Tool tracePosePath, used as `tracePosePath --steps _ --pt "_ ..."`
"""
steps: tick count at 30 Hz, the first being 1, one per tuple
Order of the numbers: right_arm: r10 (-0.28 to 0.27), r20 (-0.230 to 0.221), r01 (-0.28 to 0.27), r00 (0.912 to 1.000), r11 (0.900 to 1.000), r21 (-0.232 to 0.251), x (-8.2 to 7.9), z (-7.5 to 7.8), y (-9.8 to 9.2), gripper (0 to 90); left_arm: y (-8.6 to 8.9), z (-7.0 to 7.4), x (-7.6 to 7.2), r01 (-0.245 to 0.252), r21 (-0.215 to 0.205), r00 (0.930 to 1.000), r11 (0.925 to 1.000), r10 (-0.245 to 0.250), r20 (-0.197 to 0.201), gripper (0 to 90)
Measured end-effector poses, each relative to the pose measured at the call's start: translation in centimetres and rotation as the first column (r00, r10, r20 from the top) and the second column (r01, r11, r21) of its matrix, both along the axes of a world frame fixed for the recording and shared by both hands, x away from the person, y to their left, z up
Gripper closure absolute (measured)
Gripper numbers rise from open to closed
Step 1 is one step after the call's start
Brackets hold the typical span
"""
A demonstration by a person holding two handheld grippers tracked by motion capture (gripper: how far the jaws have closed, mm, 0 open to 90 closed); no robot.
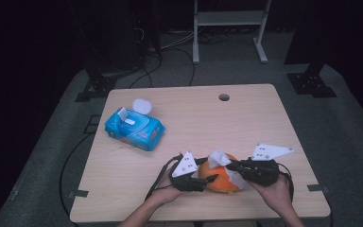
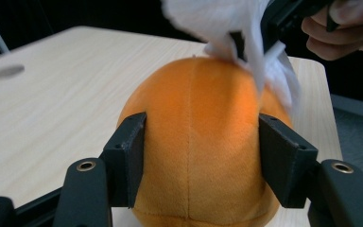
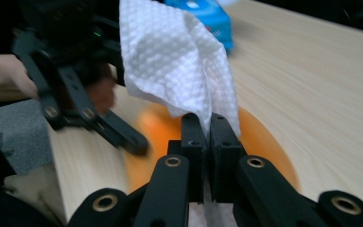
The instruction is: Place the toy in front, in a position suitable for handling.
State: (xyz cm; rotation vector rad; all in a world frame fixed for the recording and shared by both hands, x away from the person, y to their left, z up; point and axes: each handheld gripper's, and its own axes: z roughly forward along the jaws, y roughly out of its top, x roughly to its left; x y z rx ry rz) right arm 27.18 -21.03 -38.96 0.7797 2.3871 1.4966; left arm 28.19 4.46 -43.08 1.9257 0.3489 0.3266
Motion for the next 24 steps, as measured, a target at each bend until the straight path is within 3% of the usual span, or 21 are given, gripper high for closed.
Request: tracePosePath --steps 2,4,7,9,10,11,13,15,18,21,24 --pt "0.024 0.013 -0.024 0.9996 1.0 -0.009 -0.2 0.2 0.8 85.7 -0.3 0.1 -0.3 0.001 0.012 0.9998 0.9999 -0.002 0.022 37.8" --pt "0.019 0.003 -0.019 0.9998 1.0 -0.024 0.0 -0.2 0.8 85.7 -0.2 -0.2 -0.1 -0.001 0.002 0.9999 1.0 0.001 0.014 32.6" --pt "-0.002 -0.026 0.001 0.9997 1.0 -0.027 0.6 -1.0 -0.1 85.8 0.2 -0.7 0.5 -0.011 -0.005 0.9997 0.9999 0.01 -0.02 15.7" --pt "-0.01 -0.042 0.009 0.9991 1.0 -0.005 0.8 -1.3 -0.5 85.8 0.4 -1.1 1.1 -0.015 -0.011 0.9971 0.9998 0.014 -0.075 10.0" --pt "-0.014 -0.039 0.013 0.9992 1.0 -0.007 0.8 -1.2 -0.6 85.8 0.5 -1.3 1.2 -0.009 -0.013 0.9964 0.9999 0.008 -0.084 10.6" --pt "-0.02 -0.035 0.019 0.9992 1.0 -0.008 0.8 -1.1 -0.7 85.8 0.5 -1.4 1.1 0.001 -0.017 0.9957 0.9998 -0.002 -0.092 17.4" --pt "-0.021 -0.036 0.021 0.9991 1.0 0.003 0.8 -1.0 -0.6 85.8 0.4 -1.2 0.8 -0.01 -0.006 0.9976 0.9999 0.009 -0.068 28.6" --pt "-0.017 -0.023 0.017 0.9996 1.0 0.026 0.5 -0.6 -0.4 85.8 0.1 -0.8 0.3 -0.014 -0.009 0.9991 0.9999 0.013 -0.041 34.4" --pt "0.03 0.007 -0.03 0.9995 0.996 0.078 -0.1 0.3 0.4 85.8 -0.6 -0.3 -0.4 -0.013 -0.007 0.9999 0.9999 0.013 0.01 37.6" --pt "0.037 0.009 -0.037 0.9993 0.998 0.052 -0.1 0.1 0.9 85.8 -0.6 -0.1 -0.6 -0.022 -0.009 0.9993 0.9997 0.022 0.032 40.4" --pt "0.012 -0.008 -0.011 0.9999 0.999 0.046 0.3 -0.5 0.1 85.9 -0.2 -0.2 -0.4 -0.025 -0.023 0.9995 0.9994 0.025 0.019 41.5"
